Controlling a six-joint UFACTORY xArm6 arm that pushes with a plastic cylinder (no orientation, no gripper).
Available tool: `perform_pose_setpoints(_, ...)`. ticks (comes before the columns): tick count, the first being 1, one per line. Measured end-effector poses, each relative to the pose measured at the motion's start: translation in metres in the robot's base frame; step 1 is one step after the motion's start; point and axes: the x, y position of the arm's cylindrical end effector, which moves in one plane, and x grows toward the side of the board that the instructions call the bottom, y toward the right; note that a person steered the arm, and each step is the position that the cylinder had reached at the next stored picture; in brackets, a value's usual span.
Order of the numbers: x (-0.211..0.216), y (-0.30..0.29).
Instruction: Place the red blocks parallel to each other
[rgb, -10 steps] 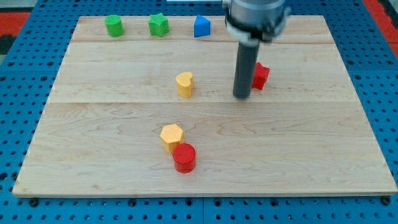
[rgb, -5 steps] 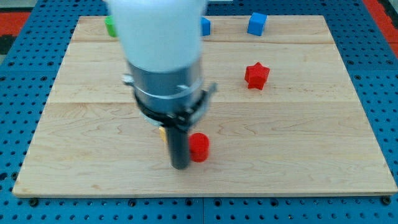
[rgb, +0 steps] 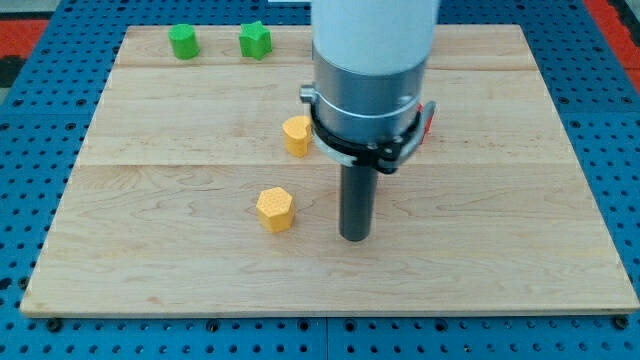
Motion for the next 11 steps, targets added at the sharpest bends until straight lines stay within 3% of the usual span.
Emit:
perform_pose_setpoints(2,-0.106,-0.022)
perform_pose_setpoints(4,-0.034,0.015)
perform_pose_setpoints(6,-0.092,-0.006)
perform_pose_setpoints(7,-0.096,-0.003)
perform_pose_setpoints(8,-0.067,0.047)
perform_pose_setpoints(9,-0.083,0.049)
perform_pose_setpoints(11,-0.118,-0.012)
